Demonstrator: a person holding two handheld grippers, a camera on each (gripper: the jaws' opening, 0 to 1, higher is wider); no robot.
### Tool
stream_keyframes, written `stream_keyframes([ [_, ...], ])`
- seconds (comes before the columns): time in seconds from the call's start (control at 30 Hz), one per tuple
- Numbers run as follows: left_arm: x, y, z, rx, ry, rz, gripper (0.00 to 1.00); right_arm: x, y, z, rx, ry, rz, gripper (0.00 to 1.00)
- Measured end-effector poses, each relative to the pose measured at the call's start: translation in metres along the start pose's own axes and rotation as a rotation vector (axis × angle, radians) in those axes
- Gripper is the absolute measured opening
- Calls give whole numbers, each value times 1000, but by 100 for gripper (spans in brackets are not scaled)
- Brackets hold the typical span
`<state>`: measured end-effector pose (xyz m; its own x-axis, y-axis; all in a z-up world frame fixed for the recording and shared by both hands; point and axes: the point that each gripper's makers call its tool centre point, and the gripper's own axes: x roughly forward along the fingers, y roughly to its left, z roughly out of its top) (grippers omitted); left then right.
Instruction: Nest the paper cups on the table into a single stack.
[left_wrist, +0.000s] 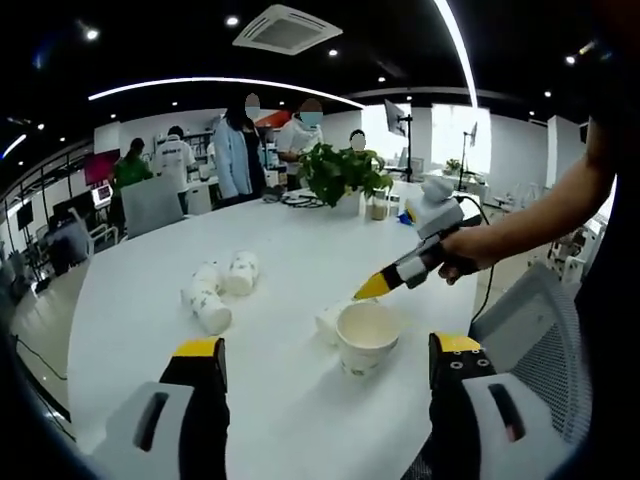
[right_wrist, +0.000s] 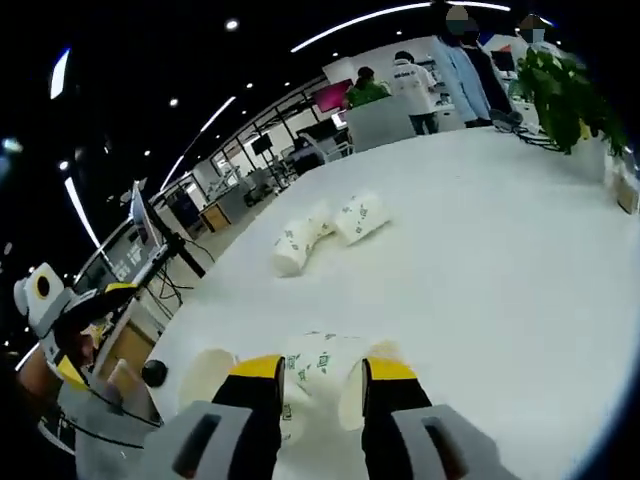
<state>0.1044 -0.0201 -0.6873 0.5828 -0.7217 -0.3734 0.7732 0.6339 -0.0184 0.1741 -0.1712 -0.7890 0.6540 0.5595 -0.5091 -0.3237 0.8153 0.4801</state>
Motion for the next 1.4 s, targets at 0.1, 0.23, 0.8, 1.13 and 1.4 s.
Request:
stream_keyframes([
  [0.1, -1, -1, -1, 3, 0, 2, 84, 4, -4, -1, 16, 1, 1, 23],
  [0.23, -2, 1, 1, 4, -7, 22, 88, 8, -2, -3, 24, 11, 9, 22],
  [0.8, -1, -2, -7, 1, 14, 7, 88, 8, 6, -3, 39, 16, 53, 0],
  [1.13, -1, -5, -6, -3, 19, 2, 87, 13, 11, -5, 54, 27, 82, 4],
  [1.4, -3, -4, -10, -7, 34, 4, 87, 22, 11, -5, 173, 25, 141, 4],
])
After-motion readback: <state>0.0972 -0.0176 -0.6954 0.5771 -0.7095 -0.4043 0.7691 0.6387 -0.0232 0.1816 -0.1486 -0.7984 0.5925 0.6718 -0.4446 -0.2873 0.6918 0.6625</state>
